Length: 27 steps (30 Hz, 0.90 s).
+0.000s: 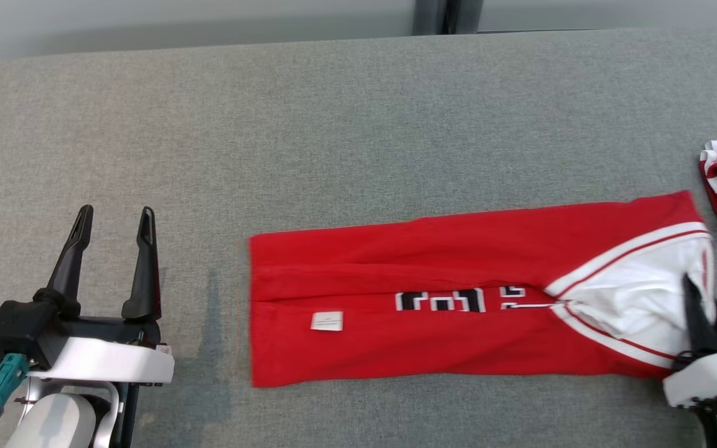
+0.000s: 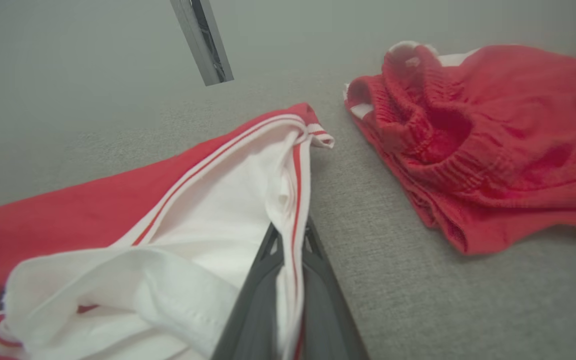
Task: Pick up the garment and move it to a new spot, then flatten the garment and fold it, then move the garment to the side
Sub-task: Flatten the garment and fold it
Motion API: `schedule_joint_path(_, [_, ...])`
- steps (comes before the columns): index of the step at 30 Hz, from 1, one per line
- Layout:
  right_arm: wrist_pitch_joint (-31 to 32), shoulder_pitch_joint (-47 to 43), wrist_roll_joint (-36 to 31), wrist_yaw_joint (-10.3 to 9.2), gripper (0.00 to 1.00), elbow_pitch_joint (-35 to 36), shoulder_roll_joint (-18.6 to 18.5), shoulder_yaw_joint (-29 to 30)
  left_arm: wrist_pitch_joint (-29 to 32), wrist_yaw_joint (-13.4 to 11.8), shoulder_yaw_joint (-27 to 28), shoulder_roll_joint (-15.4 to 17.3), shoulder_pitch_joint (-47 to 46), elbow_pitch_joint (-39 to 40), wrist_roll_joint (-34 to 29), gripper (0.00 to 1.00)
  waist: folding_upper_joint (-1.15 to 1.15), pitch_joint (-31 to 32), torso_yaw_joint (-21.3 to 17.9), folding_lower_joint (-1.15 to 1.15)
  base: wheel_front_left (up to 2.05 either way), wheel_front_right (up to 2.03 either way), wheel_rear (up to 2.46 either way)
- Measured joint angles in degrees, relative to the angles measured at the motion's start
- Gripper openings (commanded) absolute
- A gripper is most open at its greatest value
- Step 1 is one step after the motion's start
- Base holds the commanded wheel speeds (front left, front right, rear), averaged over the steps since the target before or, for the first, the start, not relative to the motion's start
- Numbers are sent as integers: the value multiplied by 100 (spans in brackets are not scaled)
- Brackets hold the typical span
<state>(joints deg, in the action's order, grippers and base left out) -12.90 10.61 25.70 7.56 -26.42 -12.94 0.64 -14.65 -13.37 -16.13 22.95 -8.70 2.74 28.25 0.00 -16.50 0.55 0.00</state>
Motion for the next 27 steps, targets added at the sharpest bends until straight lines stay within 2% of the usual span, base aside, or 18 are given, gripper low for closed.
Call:
schedule_joint_path(6, [87,-54,-148,-7,0,279,-76,165,2,-5,-20,3,-1,16,1,100,0,28,-38,0,0,0,0])
schedule_joint_path(12, [341,69,-356,-8,0,1379,186,-338,9,-18,-37,7,-1,22,7,100,0,76,-35,0,0,0,0])
schedule_joint_path(17, [827,103,-502,-8,0,2438,531,-1132,26,-33,-53,15,-2,33,8,100,0,89,-2,0,0,0,0])
schedule_joint_path(20, [1055,185,-465,-8,0,2773,740,-1742,27,-34,-71,13,-5,31,8,100,0,86,35,0,0,0,0])
schedule_joint_path(24, [1113,358,-204,-8,0,2713,923,-2544,27,-30,-124,-13,-52,20,9,100,0,66,113,0,0,0,0])
schedule_joint_path(27, [1006,586,48,-8,0,2363,983,-3077,26,-10,-163,-42,-116,-5,9,100,0,44,194,0,0,0,0])
